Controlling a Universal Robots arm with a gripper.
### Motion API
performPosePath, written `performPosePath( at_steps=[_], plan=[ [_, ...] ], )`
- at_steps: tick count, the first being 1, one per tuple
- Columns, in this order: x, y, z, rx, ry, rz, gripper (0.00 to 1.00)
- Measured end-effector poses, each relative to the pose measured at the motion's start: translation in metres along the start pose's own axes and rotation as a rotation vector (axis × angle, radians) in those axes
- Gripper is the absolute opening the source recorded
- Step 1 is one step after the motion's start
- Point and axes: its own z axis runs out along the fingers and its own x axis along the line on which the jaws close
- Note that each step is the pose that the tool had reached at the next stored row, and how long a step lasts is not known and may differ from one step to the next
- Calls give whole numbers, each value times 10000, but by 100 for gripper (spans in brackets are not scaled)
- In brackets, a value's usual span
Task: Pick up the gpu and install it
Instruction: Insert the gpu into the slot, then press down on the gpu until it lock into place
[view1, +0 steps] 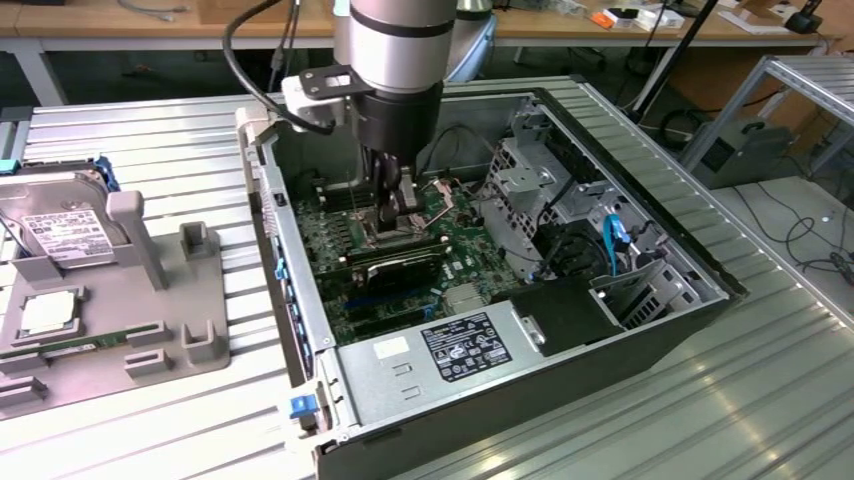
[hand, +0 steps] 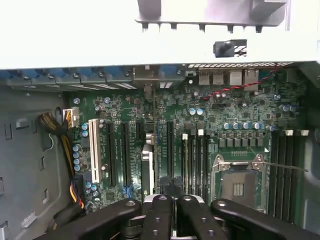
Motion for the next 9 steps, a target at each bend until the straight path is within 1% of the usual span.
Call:
performPosePath(
  at_steps=[1,2,3,9],
  plan=[
    [-1,-3,-59,1,1,0,11],
    [0,-5,-126,1,2,1,11],
    [0,-6,-147,1,2,1,11],
    [0,-6,-147,1,2,1,11]
  ],
)
